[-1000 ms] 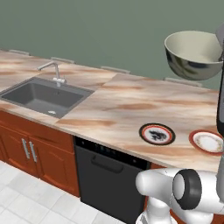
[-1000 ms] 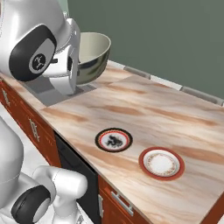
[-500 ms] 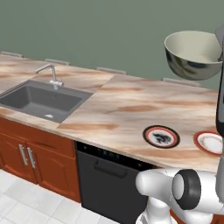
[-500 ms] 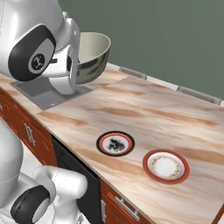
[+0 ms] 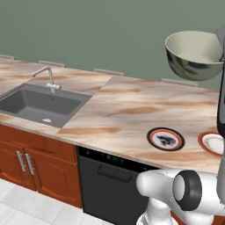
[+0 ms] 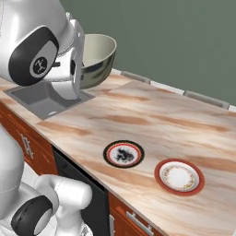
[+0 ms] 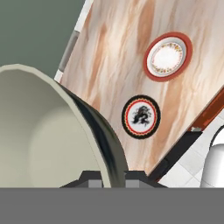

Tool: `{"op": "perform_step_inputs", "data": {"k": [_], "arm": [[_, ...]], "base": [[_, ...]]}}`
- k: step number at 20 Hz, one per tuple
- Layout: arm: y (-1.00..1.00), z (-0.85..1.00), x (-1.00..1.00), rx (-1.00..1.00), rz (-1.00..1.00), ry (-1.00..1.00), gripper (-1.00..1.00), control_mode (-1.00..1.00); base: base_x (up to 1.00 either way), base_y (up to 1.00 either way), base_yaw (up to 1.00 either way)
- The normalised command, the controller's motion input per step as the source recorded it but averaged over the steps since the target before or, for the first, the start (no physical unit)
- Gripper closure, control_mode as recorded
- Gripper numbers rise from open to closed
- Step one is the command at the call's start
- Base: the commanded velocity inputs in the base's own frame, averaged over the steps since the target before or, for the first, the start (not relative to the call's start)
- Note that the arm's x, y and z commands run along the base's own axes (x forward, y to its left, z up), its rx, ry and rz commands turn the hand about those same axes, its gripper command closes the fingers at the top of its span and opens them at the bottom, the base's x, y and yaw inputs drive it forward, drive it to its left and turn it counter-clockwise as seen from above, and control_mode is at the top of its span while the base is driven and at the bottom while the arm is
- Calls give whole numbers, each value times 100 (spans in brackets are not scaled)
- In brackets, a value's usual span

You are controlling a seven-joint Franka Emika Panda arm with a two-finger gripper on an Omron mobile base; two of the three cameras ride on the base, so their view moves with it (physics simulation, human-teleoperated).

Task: Move the bowls from the cabinet to the plates on the dining table.

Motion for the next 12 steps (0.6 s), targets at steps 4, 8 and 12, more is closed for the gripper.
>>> {"op": "perform_step_inputs", "data": {"k": [4,8,12], "arm": [[0,0,0,0,0,0,100,100],[0,0,0,0,0,0,100,100],[0,0,0,0,0,0,100,100]], "base": [[18,19,-3],[4,21,1],[0,19,0]]}}
